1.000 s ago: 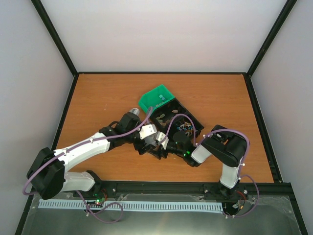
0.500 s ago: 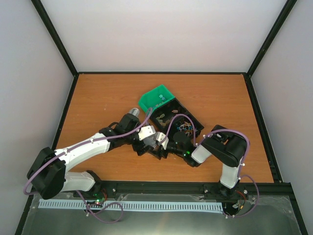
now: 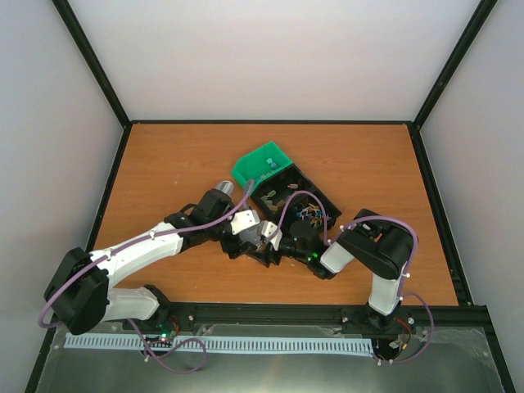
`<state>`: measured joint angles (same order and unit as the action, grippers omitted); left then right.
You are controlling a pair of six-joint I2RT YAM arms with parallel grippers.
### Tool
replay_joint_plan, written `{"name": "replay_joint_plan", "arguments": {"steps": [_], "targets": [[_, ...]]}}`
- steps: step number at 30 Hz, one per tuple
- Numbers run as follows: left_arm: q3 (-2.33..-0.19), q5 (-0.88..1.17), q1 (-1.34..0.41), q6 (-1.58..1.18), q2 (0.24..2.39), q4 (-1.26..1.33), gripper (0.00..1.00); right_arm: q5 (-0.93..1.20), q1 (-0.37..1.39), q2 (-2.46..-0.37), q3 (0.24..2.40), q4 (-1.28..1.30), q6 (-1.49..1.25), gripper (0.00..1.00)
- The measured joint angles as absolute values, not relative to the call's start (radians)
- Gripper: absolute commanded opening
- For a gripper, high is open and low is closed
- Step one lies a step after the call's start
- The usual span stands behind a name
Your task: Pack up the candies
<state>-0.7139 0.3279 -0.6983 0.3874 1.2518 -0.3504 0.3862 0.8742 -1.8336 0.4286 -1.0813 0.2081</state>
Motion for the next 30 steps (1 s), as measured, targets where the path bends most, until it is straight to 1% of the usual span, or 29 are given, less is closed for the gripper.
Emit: {"name": "replay_joint_plan", "arguments": {"steps": [6,9,12,13,14,16,18,21,30], "targets": [[-0.713,0.340,-0.695,0.456,1.249,-0.361,0.85,0.397,0.875,-1.834,0.424,-1.090,0.226,0.71],[-0.712,0.362,-0.692,0.533,1.245,-0.380,0.84,0.428,0.870,-1.834,0.419,-1.095,0.257,0.68],[-0.728,0.403,-0.680,0.632,1.254,-0.419,0.82,0.488,0.852,-1.834,0.420,-1.089,0.292,0.68],[-0.742,0.418,-0.674,0.663,1.266,-0.439,0.82,0.511,0.844,-1.834,0.421,-1.084,0.303,0.71],[-0.755,0.430,-0.669,0.684,1.279,-0.455,0.82,0.534,0.835,-1.834,0.424,-1.076,0.311,0.76],[-0.791,0.451,-0.654,0.716,1.315,-0.490,0.81,0.572,0.817,-1.834,0.435,-1.050,0.319,0.89],[-0.809,0.463,-0.646,0.722,1.337,-0.503,0.81,0.593,0.804,-1.834,0.445,-1.030,0.319,0.96],[-0.807,0.464,-0.641,0.699,1.336,-0.495,0.82,0.598,0.799,-1.834,0.447,-1.026,0.326,1.00],[-0.719,0.369,-0.641,0.491,1.257,-0.383,0.82,0.442,0.847,-1.834,0.389,-1.106,0.276,1.00]]}}
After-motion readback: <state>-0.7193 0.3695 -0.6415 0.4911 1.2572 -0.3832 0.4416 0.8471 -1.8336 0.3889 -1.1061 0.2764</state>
